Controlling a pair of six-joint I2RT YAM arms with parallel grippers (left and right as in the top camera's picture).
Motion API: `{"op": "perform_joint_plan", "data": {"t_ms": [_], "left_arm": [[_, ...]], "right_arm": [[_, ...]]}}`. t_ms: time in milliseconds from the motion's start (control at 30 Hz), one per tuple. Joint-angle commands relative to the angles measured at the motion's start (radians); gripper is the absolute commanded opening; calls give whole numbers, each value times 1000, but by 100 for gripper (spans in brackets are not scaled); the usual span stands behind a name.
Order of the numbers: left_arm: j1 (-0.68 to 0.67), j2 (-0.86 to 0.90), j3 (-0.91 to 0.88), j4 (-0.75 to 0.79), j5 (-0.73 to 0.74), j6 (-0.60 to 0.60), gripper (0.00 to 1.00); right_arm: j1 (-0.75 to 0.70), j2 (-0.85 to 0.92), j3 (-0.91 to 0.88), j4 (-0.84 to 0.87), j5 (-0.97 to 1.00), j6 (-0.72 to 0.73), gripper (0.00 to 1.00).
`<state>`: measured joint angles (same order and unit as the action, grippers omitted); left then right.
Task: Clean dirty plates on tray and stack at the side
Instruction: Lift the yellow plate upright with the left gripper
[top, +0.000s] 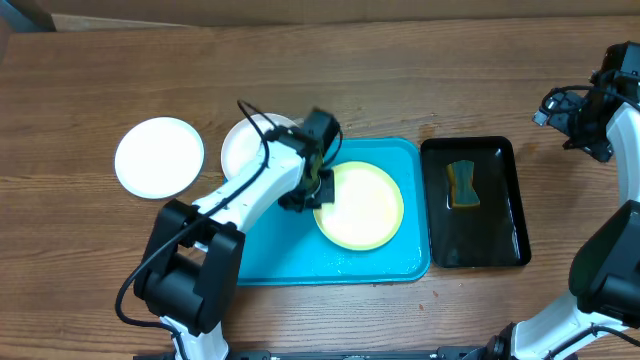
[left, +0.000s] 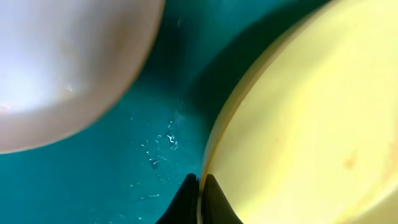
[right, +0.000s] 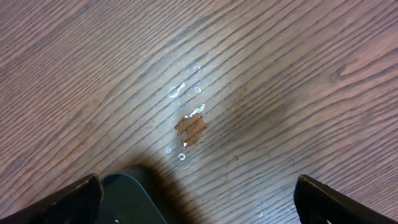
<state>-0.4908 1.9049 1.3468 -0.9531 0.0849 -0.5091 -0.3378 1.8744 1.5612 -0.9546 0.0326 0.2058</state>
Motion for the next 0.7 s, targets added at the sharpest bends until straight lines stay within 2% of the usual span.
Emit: {"op": "perform_joint_plan", "data": {"t_ms": [0, 167, 333, 467, 667], "left_arm": [[16, -3, 140, -53, -14, 82, 4], [26, -3, 290, -124, -18, 103, 4], [-5, -3, 394, -107, -35, 100, 4], [-77, -3, 414, -55, -151, 70, 4], [-265, -2, 414, 17, -438, 68, 4]], "right_arm": [[1, -10, 1, 4, 0, 3, 100], [1, -10, 1, 4, 0, 3, 100], [1, -10, 1, 4, 0, 3, 100], [1, -10, 1, 4, 0, 3, 100], [1, -10, 1, 4, 0, 3, 100]]}}
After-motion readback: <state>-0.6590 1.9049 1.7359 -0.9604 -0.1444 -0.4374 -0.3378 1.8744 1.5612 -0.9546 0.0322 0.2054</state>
